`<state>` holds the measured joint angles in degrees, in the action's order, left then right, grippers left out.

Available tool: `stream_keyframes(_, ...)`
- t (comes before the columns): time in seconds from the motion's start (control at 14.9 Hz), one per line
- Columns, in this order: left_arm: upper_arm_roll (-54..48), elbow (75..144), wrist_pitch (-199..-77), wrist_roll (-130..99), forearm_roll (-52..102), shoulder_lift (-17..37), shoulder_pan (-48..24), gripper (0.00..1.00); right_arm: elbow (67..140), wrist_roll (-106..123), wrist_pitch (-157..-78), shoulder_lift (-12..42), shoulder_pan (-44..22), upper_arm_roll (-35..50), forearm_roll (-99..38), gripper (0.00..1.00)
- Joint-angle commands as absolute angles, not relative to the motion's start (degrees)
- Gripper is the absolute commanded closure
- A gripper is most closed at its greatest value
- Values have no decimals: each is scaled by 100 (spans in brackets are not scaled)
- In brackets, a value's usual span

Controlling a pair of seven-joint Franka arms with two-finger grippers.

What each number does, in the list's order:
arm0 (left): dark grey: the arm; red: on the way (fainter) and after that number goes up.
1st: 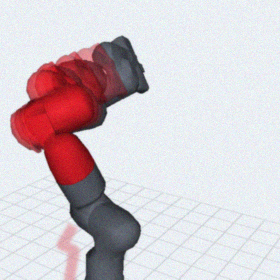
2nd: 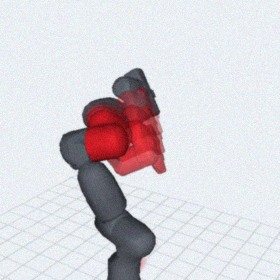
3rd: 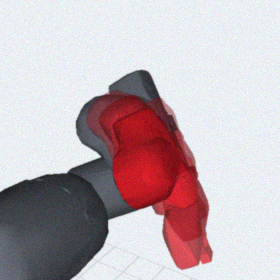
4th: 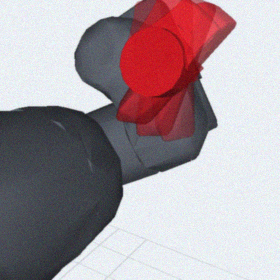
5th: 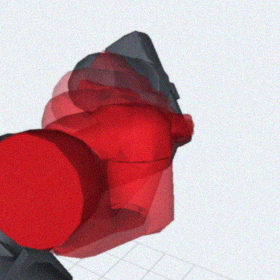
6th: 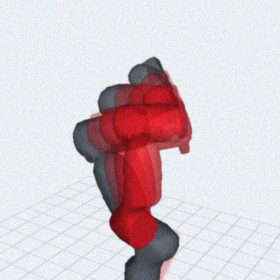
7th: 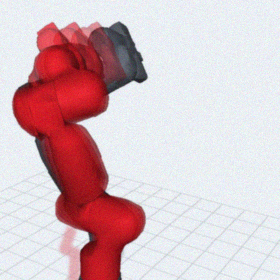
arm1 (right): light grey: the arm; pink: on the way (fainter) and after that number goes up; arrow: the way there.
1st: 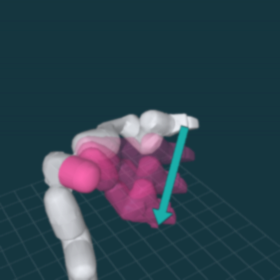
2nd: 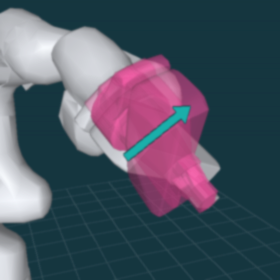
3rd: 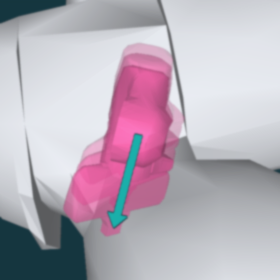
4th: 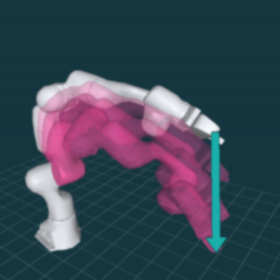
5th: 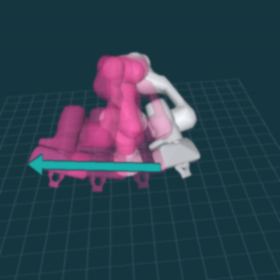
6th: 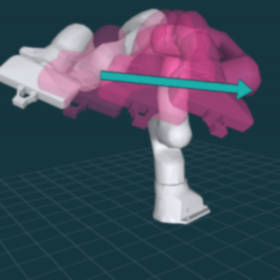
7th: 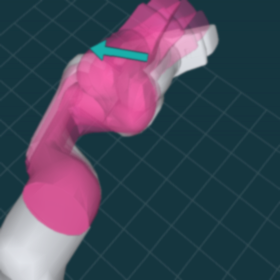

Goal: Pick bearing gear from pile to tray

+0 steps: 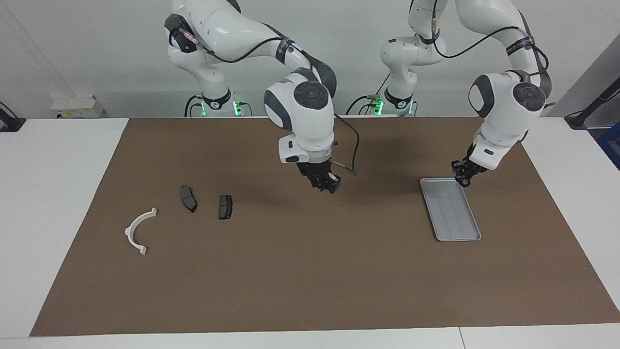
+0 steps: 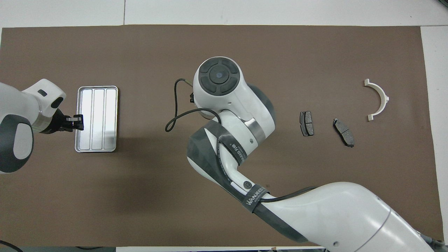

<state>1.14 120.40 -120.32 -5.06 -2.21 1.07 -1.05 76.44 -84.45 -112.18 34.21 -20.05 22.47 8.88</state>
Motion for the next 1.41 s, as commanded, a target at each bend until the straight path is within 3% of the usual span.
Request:
stream_keyframes(0.0, 167, 12612, -12655, -563, -264, -123, -132, 100, 7620, -8964, -11724, 3883, -2214, 2224, 1264, 100)
stream_keyframes(0.27, 176, 12875, -13120, -527, -264, -35, -123, 100, 7812, -9097, -12381, 4113, -2320, 2215, 1432, 100)
stream_keyframes(0.67, 167, 12981, -13553, -589, -264, 263, -149, 100, 8586, -9105, -13306, 4034, -2224, 2189, 1459, 100)
stream_keyframes(1.01, 167, 13043, -13895, -729, -264, 571, -299, 100, 8605, -9105, -13307, 4034, -2215, 2188, 1450, 100)
stream_keyframes(1.07, 167, 13060, -13930, -721, -264, 571, -299, 100, 8604, -9105, -13263, 4025, -2215, 2188, 1450, 68)
stream_keyframes(1.14, 167, 13104, -13948, -721, -264, 580, -290, 100, 8596, -9123, -13202, 4017, -2215, 2180, 1450, 27)
stream_keyframes(1.21, 176, 13131, -14009, -721, -264, 589, -290, 100, 8552, -9114, -13105, 3990, -2215, 2180, 1450, 0)
stream_keyframes(1.34, 176, 13210, -14054, -703, -264, 589, -281, 100, 8403, -9114, -12851, 3964, -2206, 2171, 1441, 0)
